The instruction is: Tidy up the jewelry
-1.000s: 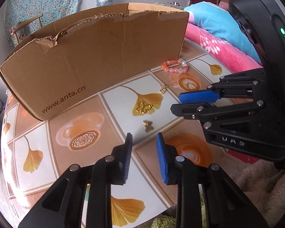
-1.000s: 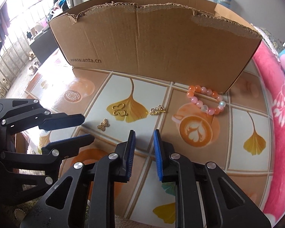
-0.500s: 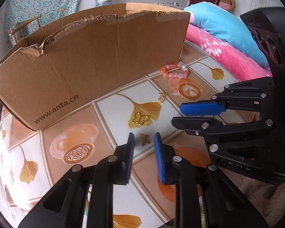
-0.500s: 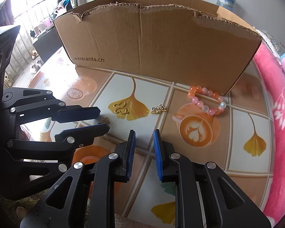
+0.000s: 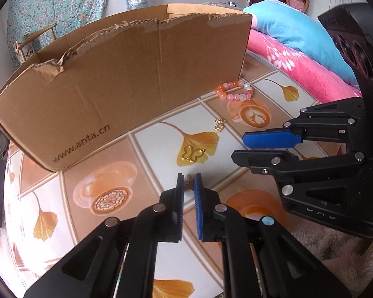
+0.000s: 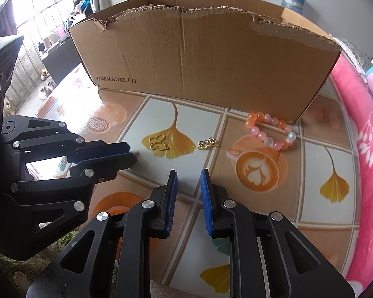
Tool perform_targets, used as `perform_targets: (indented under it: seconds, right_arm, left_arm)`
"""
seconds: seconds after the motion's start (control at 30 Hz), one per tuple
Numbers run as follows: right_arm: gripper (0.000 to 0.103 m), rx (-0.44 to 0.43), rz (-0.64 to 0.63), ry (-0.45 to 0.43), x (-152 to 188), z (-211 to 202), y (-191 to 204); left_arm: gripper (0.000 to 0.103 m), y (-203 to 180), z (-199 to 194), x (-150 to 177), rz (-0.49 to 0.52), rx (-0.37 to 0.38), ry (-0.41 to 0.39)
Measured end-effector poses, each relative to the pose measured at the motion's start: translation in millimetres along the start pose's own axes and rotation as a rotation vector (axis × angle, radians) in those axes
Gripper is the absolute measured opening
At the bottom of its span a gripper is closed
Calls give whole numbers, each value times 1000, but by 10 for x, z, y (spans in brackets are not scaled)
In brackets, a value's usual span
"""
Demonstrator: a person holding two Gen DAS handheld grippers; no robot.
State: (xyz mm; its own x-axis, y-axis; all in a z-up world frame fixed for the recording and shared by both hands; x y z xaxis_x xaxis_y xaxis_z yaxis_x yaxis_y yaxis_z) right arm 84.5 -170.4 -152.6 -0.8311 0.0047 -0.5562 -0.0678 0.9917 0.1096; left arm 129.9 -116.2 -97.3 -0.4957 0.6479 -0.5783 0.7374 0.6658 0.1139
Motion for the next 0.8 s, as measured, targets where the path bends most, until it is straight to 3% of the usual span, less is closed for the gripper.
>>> perform_targets:
  seconds: [0.23, 0.37, 0.8]
  right_arm:
    - [21, -24, -14, 3, -49, 48, 137]
    - [29, -28, -22, -16, -157, 82, 191]
    - [31, -40, -66, 5, -388, 333, 401]
  left_arm:
    - [8, 194, -126, 218, -76, -56, 34]
    - [8, 320, -181, 326, -126, -87, 39]
    - [8, 467, -211, 387, -182, -82, 20]
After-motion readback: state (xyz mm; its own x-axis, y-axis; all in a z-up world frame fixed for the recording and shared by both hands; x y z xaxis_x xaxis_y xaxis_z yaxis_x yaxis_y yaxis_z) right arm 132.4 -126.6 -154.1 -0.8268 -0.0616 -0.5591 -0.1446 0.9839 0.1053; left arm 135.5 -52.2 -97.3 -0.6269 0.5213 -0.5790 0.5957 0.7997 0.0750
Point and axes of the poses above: each gripper's, at about its wrist camera, not at the fingertips, and z roughly the way its jaws point, y to its left, x to its underside, the point moved 6 cm from there along z, roughly the way its jaws point, and after that the axes turned 11 degrees about z, right-handed, at the moved point
